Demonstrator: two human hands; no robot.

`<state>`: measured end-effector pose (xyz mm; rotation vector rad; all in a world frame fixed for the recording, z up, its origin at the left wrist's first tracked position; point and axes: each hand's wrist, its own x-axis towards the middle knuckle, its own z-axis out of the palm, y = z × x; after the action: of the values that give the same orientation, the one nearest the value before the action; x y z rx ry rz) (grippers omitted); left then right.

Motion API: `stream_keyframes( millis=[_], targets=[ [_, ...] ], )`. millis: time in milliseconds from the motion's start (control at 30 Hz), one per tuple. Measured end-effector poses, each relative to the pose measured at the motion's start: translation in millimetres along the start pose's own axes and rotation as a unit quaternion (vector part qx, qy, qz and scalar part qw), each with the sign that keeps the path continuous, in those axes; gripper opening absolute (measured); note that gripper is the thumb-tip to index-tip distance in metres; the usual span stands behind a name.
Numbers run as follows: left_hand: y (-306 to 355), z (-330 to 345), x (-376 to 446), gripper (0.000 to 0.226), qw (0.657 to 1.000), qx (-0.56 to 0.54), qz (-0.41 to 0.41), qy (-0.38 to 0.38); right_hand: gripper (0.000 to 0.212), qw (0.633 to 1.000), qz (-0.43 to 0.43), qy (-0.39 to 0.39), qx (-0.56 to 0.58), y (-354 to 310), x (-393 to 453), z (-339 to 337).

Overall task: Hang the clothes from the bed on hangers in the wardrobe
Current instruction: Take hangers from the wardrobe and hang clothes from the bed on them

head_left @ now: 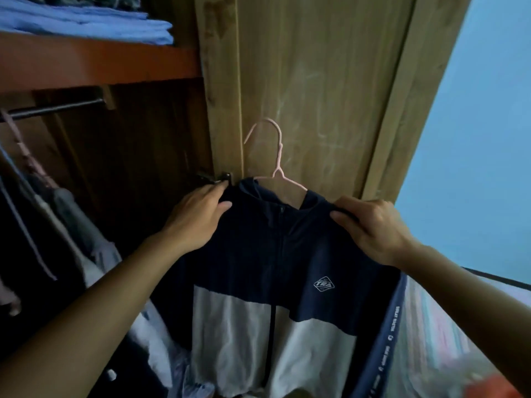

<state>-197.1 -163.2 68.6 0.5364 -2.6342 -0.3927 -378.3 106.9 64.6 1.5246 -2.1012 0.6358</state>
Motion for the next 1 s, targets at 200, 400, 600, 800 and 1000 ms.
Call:
stream_keyframes(
  millis=[200, 400, 600, 800, 1000],
  targets=[
    [54.0, 41.4, 27.1, 0.021, 0.991, -0.060, 0.115, 0.015, 0.019, 0.992, 0.122, 0.005, 0.006, 30.0, -70.2, -50.1],
    [141.2, 68.0, 32.9, 0.017, 0.954, -0.173, 0.239, -0.047, 0.018, 0.958, 0.279, 0.057, 0.001, 54.6, -147.1, -114.4],
    [213.7, 99.6, 27.1, 0.020, 0.916, -0.205, 0.325, -0.119, 0.013, 0.931, 0.352, 0.058, -0.077, 45.7, -216.5, -176.2],
    [270.3, 125.4, 13.6, 0.017, 0.879, -0.194, 0.395, -0.185, 0.011, 0.901, 0.404, 0.053, -0.148, 12.4, -274.3, -216.5],
    [323.4, 137.0, 4.7, 0.022, 0.839, -0.215, 0.457, -0.201, 0.007, 0.865, 0.449, 0.075, -0.212, -22.8, -313.2, -248.2]
  ],
)
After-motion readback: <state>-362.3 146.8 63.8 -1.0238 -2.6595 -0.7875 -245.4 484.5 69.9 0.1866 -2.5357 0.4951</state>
